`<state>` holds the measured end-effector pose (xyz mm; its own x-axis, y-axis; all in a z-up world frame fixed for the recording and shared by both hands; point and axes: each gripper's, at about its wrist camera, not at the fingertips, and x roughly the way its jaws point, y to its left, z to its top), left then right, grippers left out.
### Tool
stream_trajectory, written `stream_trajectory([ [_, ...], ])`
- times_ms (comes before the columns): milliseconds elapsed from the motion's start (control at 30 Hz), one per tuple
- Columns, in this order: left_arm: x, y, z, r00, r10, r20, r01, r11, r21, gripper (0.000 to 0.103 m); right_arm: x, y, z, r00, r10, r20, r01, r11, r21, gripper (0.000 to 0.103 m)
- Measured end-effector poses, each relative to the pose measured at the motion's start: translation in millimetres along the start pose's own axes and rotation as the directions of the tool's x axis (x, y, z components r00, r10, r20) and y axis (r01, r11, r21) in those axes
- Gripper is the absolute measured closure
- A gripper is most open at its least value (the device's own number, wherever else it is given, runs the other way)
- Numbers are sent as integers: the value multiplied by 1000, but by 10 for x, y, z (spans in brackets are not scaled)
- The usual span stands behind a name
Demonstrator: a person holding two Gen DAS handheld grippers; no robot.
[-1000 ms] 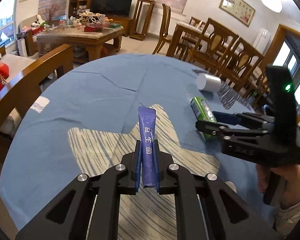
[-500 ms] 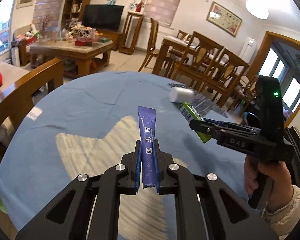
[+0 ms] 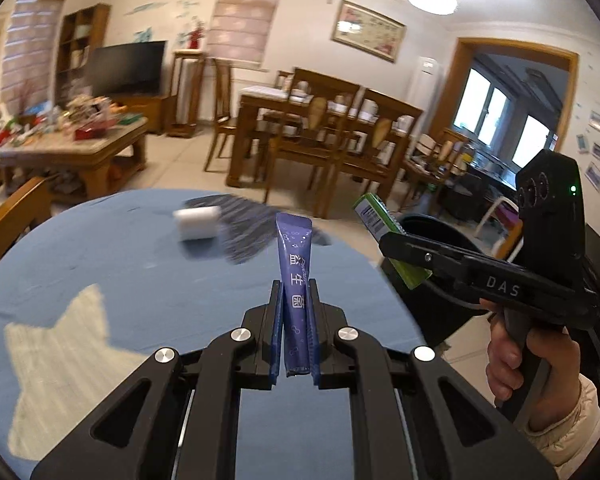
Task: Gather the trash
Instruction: 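Carry the purple tube and Doublemint pack over the black bin with both tools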
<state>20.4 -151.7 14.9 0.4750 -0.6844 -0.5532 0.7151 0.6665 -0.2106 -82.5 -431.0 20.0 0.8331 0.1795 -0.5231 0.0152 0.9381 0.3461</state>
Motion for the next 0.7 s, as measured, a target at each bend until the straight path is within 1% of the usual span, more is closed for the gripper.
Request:
stream_trajectory([
  [67, 104, -228, 26, 1000, -24, -3, 24, 999, 36, 91, -183, -174, -14, 1000, -16, 26, 16, 1000, 13, 72],
  [200, 348, -684, 83, 996, -82, -19, 84, 992, 99, 91, -569, -648, -24, 995, -66, 78, 61, 996, 64, 72],
  [367, 660, -1100, 129, 989, -144, -41, 148, 977, 153, 91, -977, -1287, -101, 984, -128, 124, 109, 982, 151, 72],
  [567, 1061, -1556, 158, 975, -203, -85, 216, 956, 196, 91, -1252, -1941, -223, 970, -193, 151, 152, 957, 247, 72],
  [700, 1323, -1765, 189, 966, -235, -105, 252, 948, 196, 91, -1348, -2309, -323, 961, -228, 157, 172, 936, 307, 72],
])
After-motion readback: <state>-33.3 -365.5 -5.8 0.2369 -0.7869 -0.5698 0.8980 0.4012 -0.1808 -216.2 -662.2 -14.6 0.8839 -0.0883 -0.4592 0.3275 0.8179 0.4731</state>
